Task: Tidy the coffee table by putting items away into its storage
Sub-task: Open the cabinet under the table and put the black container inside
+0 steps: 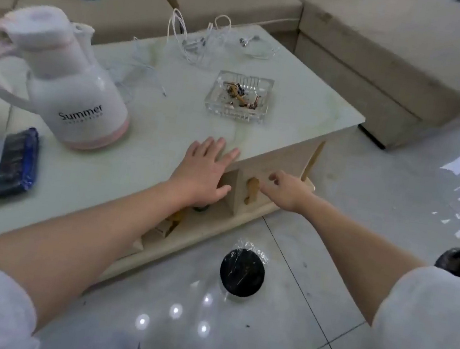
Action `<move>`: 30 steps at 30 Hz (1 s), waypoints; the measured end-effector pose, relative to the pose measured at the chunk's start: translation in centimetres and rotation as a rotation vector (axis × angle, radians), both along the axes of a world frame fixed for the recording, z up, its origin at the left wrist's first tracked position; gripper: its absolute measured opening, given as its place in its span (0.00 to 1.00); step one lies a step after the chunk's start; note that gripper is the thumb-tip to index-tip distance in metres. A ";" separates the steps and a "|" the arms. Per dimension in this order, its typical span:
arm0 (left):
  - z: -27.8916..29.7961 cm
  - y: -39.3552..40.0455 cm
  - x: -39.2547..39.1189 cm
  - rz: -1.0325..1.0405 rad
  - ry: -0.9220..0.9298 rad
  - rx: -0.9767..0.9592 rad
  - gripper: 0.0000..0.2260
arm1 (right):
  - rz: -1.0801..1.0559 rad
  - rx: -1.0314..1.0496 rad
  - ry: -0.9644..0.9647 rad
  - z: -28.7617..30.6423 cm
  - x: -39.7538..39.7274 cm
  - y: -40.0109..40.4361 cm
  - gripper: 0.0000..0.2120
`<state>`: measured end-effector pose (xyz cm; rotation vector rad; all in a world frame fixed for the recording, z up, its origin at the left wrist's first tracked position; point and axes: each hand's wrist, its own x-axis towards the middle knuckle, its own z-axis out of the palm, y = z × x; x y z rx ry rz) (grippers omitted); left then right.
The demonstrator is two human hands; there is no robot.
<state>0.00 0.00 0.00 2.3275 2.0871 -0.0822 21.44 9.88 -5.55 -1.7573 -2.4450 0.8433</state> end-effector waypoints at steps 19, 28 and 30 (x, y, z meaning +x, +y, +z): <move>-2.7 1.8 -0.3 -0.091 0.168 0.342 0.29 | -0.276 0.007 0.293 -8.5 0.0 -2.7 0.44; -2.7 1.8 -0.1 -0.100 0.168 0.380 0.25 | -0.464 0.148 0.270 -10.0 8.9 -5.4 0.24; -2.8 1.7 0.0 -0.090 0.172 0.374 0.25 | -0.569 0.121 0.318 -9.9 11.8 -4.6 0.21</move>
